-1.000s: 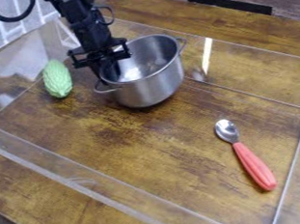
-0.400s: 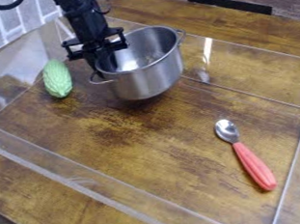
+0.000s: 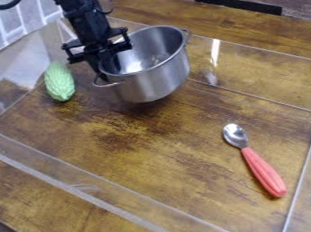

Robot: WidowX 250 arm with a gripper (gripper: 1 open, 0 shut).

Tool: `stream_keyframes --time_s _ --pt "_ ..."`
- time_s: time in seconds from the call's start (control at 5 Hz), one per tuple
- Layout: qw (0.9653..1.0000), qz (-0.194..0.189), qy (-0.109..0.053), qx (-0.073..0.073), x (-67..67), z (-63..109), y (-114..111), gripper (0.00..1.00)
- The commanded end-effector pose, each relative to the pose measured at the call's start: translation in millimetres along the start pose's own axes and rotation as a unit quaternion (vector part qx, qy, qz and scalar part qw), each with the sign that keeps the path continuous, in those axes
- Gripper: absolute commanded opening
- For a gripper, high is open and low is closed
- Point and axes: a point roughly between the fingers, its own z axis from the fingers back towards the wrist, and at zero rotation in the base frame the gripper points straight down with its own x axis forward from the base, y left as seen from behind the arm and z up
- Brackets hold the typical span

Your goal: Remove the green object from the silver pot and put it on the table

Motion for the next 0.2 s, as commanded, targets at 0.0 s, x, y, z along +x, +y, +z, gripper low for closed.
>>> stream_keyframes --time_s 0.0 --pt "0.9979 -0.025 -0.059 -0.005 3.1 51.4 -39.0 0.0"
